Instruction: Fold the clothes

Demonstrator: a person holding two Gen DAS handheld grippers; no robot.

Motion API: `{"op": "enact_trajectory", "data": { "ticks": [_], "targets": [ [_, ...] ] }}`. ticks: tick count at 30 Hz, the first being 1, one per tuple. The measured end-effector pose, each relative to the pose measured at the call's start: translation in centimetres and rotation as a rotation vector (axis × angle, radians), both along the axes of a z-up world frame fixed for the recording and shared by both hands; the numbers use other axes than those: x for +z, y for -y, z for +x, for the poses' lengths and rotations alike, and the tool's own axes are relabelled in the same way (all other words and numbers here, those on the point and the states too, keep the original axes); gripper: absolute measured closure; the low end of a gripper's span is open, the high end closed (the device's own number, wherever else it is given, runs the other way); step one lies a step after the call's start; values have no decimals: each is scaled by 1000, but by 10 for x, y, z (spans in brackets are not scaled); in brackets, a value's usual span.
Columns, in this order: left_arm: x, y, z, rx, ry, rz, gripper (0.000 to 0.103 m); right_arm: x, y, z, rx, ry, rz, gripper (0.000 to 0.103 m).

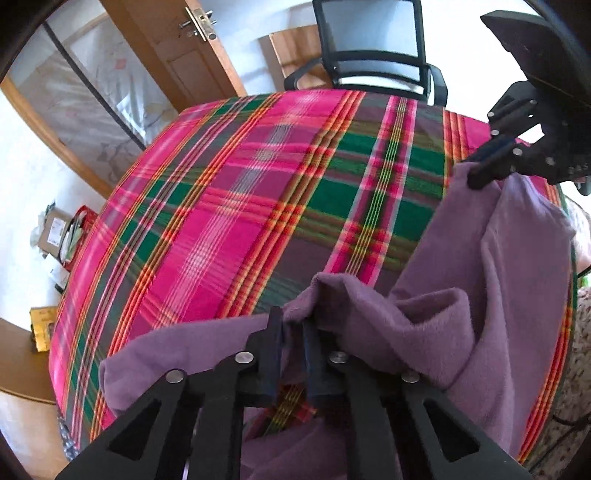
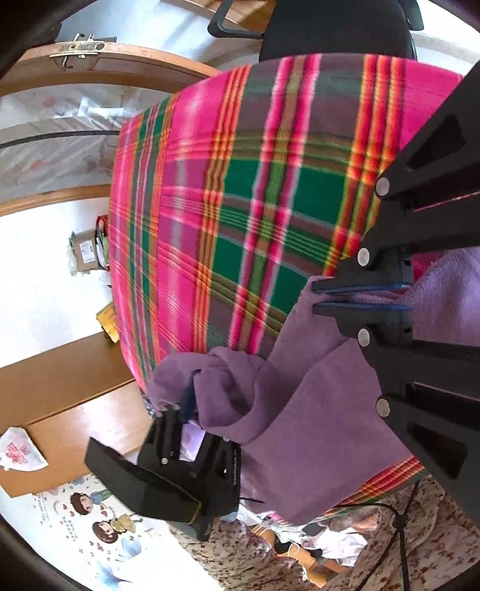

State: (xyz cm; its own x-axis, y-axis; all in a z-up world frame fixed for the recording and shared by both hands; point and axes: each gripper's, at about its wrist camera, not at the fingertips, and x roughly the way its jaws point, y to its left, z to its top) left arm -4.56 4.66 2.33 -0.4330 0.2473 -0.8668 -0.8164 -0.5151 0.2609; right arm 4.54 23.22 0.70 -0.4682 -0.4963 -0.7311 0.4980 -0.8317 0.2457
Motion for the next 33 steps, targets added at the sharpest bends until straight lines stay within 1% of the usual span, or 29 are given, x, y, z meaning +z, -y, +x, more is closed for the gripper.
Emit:
{"op": "enact_trajectory", "data": {
  "ticks": [4, 8, 13, 16, 21, 24, 27, 33],
  "targets": [
    [8, 1, -10, 36, 6, 44, 96, 7, -17, -5, -57, -14, -20, 98],
    [16, 2, -18, 74, -19, 76, 96, 11, -30, -10, -104, -33, -17, 98],
    [20, -1, -30, 101, -33, 85, 96, 21, -59, -20, -208, -78, -25, 98],
    [21, -4, -40, 126, -35, 92, 97, 28, -75, -29, -277, -117, 13, 98],
    [23, -6, -60, 173, -29, 110, 97, 36, -97, -50, -383, -165, 56, 99],
    [24, -7, -71, 201, -28, 118, 97, 38, -114, -71, -447, -166, 51, 99],
    [25, -7, -83, 226, -24, 132, 97, 38, -123, -87, -486, -179, 68, 99],
    [33, -9, -104, 268, -34, 168, 97, 42, -138, -116, -564, -199, 69, 99]
  ]
}}
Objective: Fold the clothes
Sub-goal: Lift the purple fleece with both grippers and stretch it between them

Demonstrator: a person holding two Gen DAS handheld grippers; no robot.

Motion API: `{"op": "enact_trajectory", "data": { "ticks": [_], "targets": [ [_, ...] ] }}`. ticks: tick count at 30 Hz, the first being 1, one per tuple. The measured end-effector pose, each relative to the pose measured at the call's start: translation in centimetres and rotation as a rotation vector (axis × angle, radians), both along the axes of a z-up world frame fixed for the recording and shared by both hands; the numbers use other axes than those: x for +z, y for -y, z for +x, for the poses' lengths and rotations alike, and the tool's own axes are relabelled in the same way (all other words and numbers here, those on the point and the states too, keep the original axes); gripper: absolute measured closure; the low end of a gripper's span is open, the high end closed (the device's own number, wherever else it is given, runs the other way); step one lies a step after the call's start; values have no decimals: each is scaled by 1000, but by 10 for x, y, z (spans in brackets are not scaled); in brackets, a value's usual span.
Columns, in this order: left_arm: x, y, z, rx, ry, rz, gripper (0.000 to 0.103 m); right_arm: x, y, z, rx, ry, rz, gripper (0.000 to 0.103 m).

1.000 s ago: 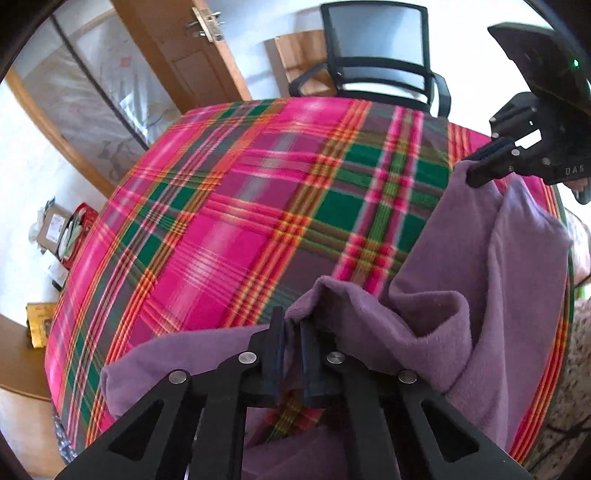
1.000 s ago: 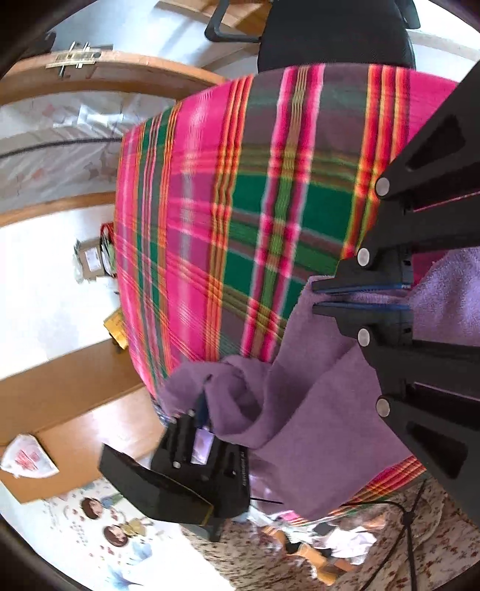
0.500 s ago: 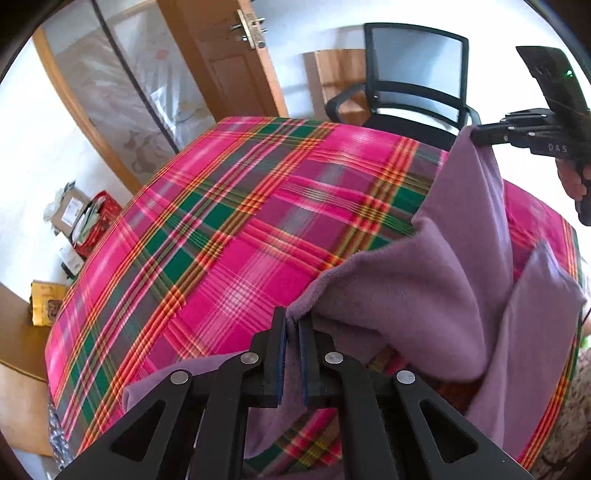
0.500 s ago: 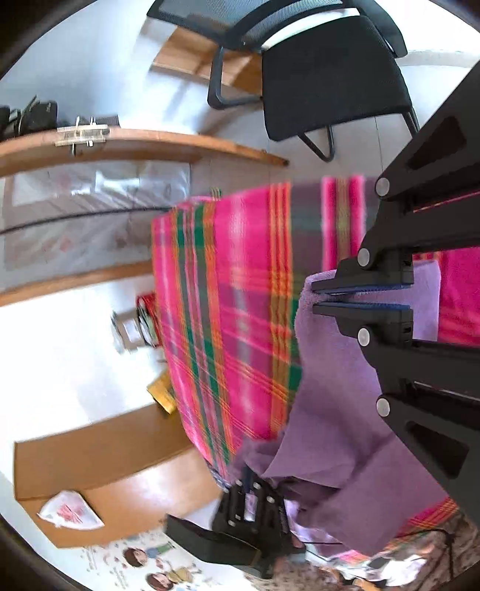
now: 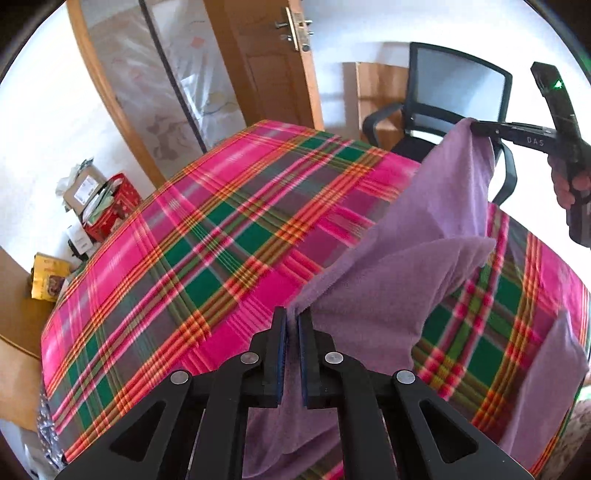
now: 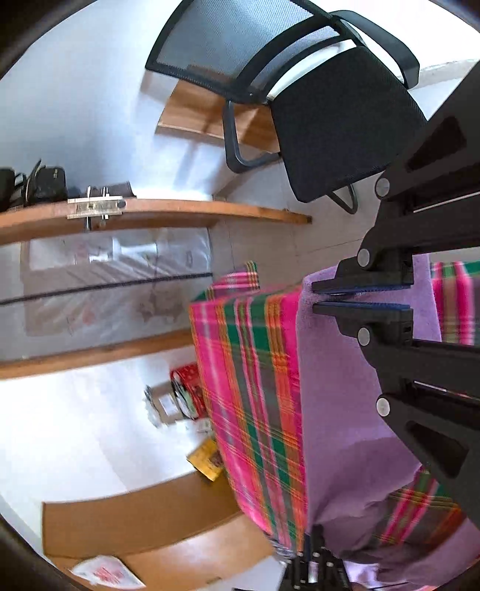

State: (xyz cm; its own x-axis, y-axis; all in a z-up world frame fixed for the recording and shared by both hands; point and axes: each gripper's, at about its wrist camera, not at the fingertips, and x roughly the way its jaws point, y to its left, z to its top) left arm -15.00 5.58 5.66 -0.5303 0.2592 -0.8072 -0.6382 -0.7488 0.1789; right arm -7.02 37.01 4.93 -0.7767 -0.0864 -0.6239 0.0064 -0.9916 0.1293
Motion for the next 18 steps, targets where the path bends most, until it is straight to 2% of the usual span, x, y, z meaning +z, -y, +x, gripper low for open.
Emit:
{"op": "enact_trajectory", "data": {
  "ticks": [7, 10, 18],
  "targets": [
    [7, -5, -28, 39, 1, 34, 97, 6, -3, -26, -41, -21, 27, 99],
    [4, -9, -44, 64, 32, 55, 97, 5, -7, -33, -63, -18, 23, 99],
    [-1, -34, -70, 42, 49, 51, 97, 1, -27, -42, -137, -5, 31, 99]
  ]
}}
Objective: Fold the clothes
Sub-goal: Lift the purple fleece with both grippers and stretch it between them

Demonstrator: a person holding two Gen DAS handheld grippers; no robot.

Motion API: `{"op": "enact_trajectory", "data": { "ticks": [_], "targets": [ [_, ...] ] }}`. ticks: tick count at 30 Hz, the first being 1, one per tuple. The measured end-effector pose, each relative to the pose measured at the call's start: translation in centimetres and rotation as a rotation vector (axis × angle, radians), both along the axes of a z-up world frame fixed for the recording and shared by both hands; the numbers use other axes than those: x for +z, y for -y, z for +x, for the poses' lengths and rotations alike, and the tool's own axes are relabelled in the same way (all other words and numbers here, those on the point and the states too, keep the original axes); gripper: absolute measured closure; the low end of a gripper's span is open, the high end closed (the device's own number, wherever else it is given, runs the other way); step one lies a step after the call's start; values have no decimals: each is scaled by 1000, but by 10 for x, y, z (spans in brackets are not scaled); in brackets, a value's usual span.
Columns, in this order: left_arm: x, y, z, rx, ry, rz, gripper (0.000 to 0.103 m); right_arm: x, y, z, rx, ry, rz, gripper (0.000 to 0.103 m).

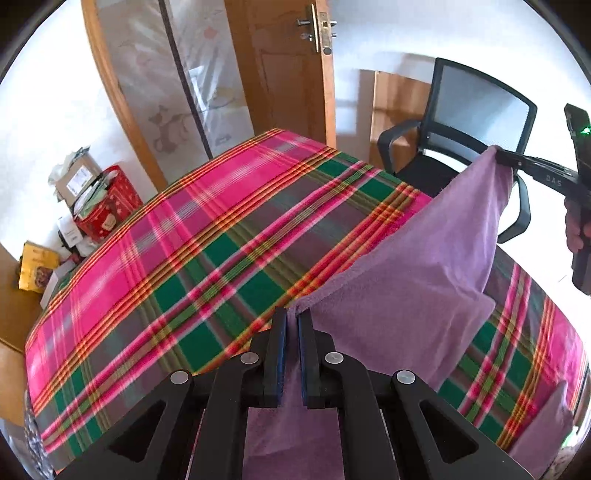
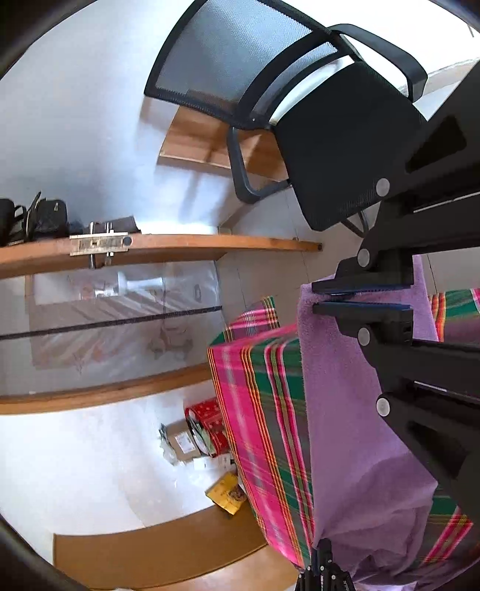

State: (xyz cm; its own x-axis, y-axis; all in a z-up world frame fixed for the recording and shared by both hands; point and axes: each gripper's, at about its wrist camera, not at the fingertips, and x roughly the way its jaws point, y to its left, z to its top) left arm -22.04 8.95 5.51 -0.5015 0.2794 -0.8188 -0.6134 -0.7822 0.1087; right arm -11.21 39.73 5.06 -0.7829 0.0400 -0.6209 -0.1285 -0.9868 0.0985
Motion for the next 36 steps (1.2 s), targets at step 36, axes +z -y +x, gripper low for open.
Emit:
{"op": "enact_trajectory", "data": {
  "ticks": [36],
  "targets": [
    [-15, 52, -4, 97, 135, -83, 82, -25, 4, -23, -60, 96, 87, 99]
  ]
}}
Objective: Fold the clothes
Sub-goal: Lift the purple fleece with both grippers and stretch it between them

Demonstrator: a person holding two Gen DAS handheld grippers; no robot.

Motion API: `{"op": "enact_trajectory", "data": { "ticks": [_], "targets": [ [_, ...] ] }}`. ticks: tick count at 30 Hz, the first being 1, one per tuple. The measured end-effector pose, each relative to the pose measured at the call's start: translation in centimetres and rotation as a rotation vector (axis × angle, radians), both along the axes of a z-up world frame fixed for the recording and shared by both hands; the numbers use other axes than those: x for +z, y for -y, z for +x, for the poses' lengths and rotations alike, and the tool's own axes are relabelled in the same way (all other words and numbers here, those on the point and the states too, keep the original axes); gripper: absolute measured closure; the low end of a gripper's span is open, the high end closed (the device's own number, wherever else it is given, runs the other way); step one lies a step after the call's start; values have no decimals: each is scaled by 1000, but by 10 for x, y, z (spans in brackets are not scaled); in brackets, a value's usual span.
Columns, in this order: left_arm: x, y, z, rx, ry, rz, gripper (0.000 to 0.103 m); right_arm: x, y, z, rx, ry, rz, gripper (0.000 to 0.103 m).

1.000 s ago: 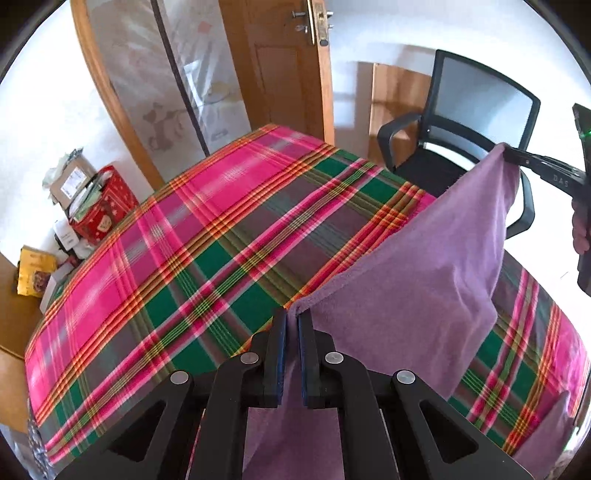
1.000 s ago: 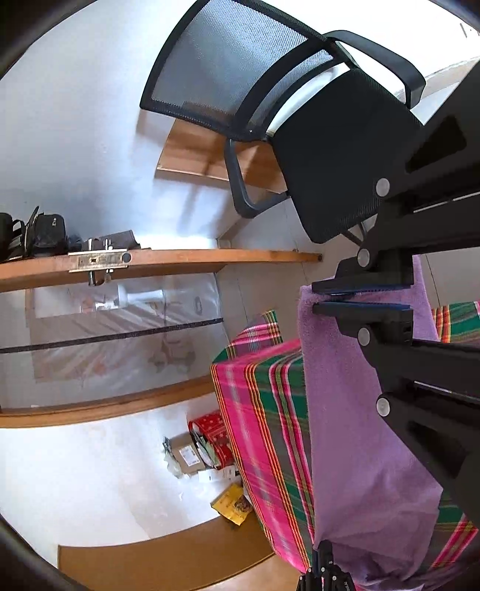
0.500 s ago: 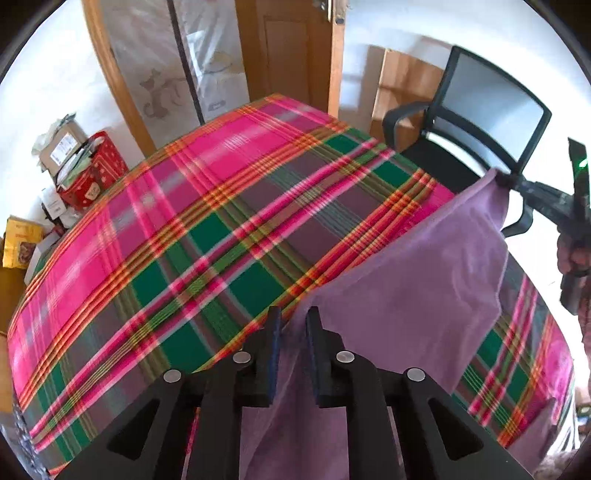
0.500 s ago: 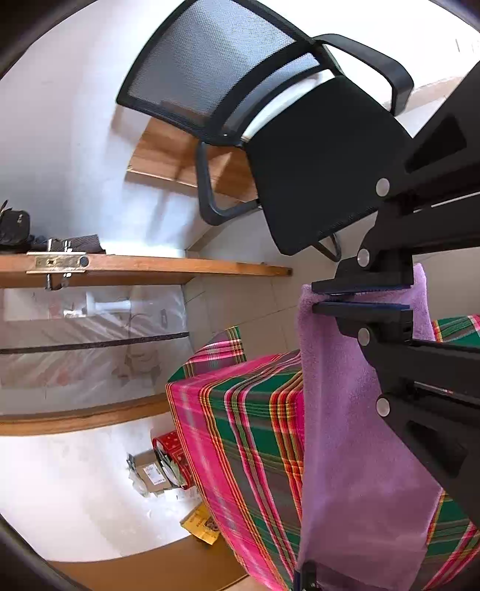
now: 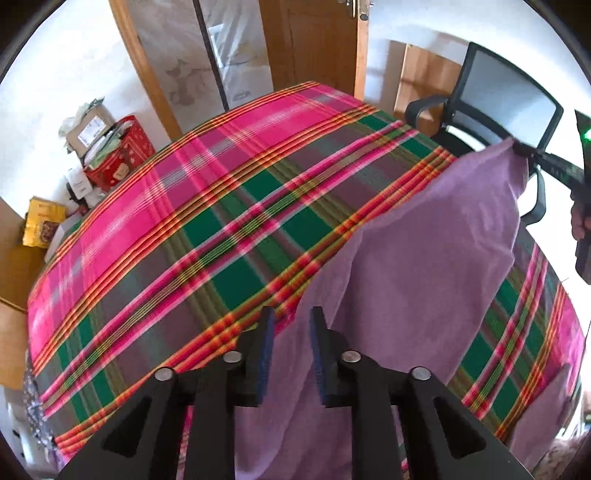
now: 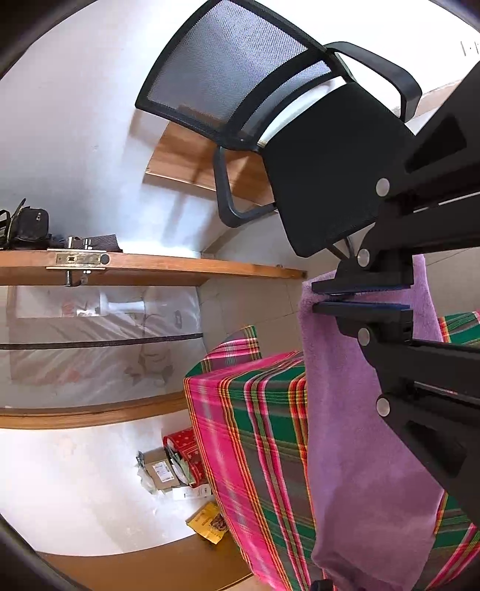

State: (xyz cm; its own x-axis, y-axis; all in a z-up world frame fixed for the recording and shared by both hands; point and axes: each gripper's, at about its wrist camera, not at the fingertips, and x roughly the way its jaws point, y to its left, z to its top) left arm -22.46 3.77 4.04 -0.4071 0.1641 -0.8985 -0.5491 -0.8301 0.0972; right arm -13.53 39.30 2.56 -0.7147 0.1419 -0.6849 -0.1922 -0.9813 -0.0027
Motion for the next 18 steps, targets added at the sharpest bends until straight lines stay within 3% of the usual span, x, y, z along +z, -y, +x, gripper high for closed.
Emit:
{"op": "enact_trajectory", "data": {
  "ticks": [6, 11, 18],
  "targets": [
    [-7, -1, 24, -61, -14, -70, 82, 2, -1, 0, -11, 0, -6, 99],
    [-22, -11, 27, -78, -47, -188, 82, 7, 0, 0, -11, -9, 1, 99],
    [-32, -14, 25, -71, -66, -237, 82, 8, 2, 1, -8, -12, 7, 99]
  ]
}}
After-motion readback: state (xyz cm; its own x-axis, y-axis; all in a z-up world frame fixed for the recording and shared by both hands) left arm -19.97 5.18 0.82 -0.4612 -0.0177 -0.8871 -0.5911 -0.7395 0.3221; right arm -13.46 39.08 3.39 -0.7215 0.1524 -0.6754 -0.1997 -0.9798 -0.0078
